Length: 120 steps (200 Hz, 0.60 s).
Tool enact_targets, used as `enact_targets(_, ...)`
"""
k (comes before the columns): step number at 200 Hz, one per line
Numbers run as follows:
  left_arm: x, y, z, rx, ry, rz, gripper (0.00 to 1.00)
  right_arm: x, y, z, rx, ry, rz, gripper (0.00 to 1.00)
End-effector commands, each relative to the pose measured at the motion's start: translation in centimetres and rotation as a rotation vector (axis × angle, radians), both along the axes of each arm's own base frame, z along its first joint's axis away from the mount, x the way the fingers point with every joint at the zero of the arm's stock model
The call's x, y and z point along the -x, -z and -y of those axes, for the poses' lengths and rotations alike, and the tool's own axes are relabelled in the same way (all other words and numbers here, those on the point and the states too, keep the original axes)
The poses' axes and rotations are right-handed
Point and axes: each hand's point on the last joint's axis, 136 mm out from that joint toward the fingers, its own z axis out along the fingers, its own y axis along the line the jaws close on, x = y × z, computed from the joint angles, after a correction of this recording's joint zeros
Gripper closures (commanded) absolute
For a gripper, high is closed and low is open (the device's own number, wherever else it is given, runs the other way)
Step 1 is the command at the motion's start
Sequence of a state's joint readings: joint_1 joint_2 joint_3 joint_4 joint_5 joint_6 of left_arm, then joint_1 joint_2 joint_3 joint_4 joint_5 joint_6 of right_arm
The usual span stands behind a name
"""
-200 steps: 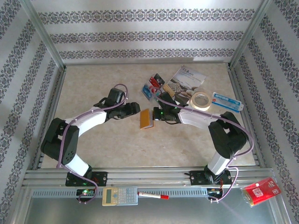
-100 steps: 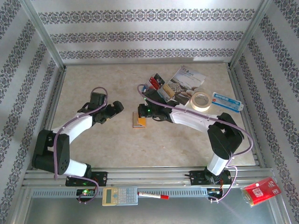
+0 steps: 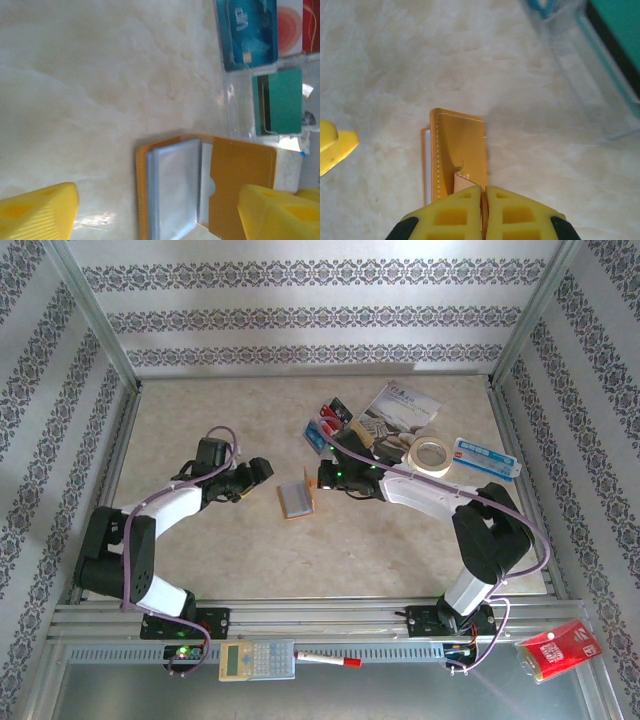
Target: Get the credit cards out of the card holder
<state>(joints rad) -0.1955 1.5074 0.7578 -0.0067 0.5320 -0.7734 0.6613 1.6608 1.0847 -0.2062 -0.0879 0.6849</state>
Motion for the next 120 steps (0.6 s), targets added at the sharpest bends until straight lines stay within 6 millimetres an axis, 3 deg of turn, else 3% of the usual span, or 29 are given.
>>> enact_targets(1, -0.7, -2.0, 4.1, 0.102, 0.111, 0.057, 0.21, 1.0, 0.7, 1.5, 0.009, 0.014, -0.04, 0.93)
enact_targets(44, -1.0, -1.3, 10.7, 0.228, 0.214, 0.005, 0.43, 1.6, 2.0, 2.7, 0.0, 0.031, -0.086, 0.93)
enact_targets(85, -0.7, 1.0, 12.6, 0.147, 0.262, -0.053, 0.52, 2.3, 3.3, 4.2, 0.015, 0.051, -0.104, 0.93)
enact_targets(120, -0.1, 2.8, 13.9, 0.008, 0.345, -0.11, 0.61, 1.6, 4.1, 5.2, 0.021, 0.054, -0.108, 0.93)
